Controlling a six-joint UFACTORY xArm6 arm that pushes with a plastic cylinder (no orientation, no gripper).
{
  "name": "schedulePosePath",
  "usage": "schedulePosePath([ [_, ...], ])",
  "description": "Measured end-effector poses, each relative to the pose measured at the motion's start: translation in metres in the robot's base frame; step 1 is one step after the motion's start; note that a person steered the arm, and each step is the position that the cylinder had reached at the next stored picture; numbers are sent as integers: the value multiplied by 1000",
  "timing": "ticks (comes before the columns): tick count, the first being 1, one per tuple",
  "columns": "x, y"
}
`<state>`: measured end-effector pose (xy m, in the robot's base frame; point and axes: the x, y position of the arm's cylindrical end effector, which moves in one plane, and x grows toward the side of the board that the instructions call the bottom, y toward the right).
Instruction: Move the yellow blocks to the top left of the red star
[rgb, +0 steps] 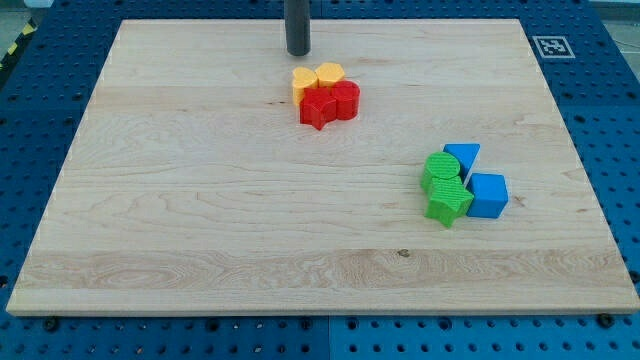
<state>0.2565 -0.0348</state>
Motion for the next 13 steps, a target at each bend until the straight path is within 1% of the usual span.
schedulePosePath([
  [9, -6, 0],
  [11, -5, 94],
  [12, 34, 107],
  [13, 63, 113],
])
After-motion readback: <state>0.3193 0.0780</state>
